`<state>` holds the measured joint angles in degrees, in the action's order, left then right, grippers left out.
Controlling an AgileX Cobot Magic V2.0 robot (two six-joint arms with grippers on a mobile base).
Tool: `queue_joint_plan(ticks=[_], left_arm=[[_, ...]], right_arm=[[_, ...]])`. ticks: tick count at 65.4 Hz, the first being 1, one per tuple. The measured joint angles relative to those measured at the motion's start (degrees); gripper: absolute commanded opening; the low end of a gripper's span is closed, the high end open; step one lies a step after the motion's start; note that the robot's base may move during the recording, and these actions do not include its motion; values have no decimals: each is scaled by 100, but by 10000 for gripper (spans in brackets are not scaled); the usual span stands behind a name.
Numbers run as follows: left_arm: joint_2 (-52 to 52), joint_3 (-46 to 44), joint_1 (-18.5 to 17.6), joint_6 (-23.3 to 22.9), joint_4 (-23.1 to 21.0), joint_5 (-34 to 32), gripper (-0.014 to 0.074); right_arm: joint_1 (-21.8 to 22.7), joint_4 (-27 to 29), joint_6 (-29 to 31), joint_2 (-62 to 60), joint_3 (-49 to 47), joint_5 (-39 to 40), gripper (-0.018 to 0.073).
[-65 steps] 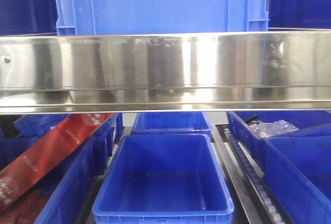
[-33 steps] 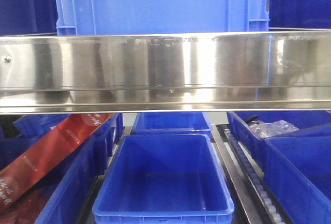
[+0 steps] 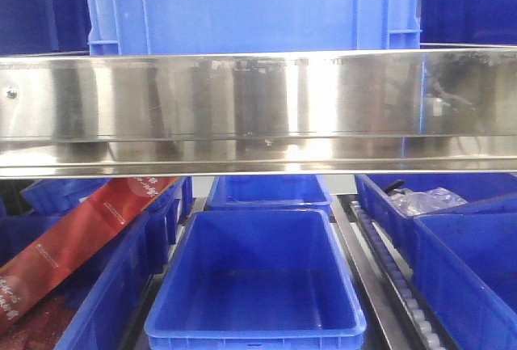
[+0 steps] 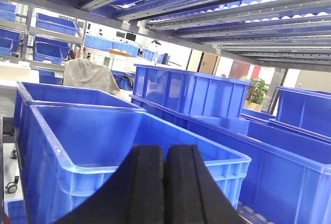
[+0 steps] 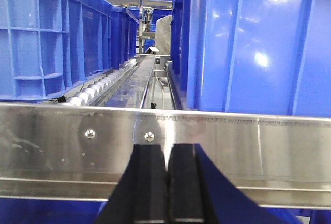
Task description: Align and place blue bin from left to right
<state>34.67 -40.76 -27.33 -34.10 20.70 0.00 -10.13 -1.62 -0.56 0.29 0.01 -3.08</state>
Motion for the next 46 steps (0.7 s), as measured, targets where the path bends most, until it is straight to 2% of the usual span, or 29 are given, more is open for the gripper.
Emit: queue_joint_plan(ticks=[46], left_arm=[[0,0,0,0,0,0,-111]], right_arm=[[0,0,0,0,0,0,-78]])
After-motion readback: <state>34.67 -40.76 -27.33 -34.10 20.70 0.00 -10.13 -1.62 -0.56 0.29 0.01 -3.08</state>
